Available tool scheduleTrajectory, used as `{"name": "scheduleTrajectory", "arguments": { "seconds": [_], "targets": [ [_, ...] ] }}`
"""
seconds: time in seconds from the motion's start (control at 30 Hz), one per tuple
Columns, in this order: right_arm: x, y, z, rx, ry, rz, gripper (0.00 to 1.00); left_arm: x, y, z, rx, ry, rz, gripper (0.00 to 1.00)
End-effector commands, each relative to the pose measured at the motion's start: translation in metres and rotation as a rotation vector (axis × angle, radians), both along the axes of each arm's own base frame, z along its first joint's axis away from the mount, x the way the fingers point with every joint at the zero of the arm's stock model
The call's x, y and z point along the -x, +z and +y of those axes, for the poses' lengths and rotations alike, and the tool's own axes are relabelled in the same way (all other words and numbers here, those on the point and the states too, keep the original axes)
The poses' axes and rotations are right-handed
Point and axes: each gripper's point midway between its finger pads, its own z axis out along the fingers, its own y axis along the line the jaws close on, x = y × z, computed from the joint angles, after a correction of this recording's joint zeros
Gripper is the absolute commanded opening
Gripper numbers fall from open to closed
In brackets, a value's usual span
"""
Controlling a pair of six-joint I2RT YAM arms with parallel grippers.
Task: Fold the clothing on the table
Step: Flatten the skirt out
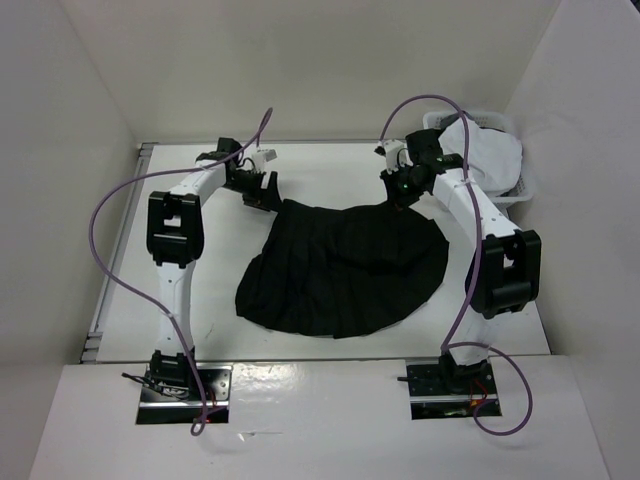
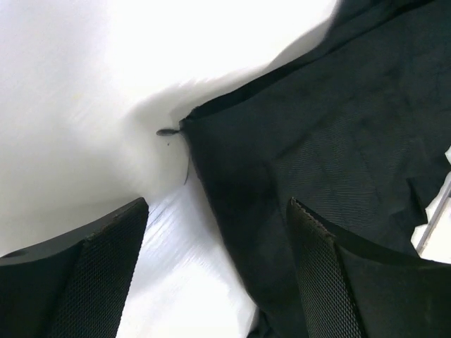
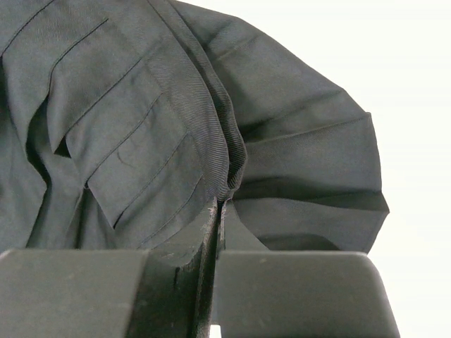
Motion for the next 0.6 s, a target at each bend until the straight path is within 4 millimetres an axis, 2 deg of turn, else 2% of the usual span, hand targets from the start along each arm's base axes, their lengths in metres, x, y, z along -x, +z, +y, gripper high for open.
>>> {"name": "scheduleTrajectory", "arguments": {
  "seconds": [0.0, 0.13, 0.2, 0.23, 0.37, 0.57],
  "targets": [
    [0.002, 0.015, 0.005, -0.01, 0.031, -0.03, 0.0, 0.0, -0.008, -0.008, 0.039, -0.036, 0.017, 0.86],
    [0.002, 0.012, 0.007, -0.016, 0.036, -0.019, 0.0, -0.005, -0.009, -0.011, 0.057, -0.043, 0.017, 0.86],
    [0.002, 0.012, 0.007, -0.016, 0.036, -0.019, 0.0, -0.002, -0.017, -0.017, 0.068, -0.056, 0.035, 0.86],
    [0.002, 0.012, 0.007, -0.016, 0.036, -0.019, 0.0, -0.004, -0.011, -0.019, 0.081, -0.061, 0.031, 0.86],
    [0.002, 0.012, 0.007, -0.016, 0.036, -0.019, 0.0, -0.004, -0.02, -0.02, 0.09, -0.058, 0.057, 0.85],
    [0.002, 0.008, 0.007, -0.014, 0.036, -0.01, 0.0, -0.006, -0.025, -0.02, 0.089, -0.058, 0.066, 0.75]
  ]
}}
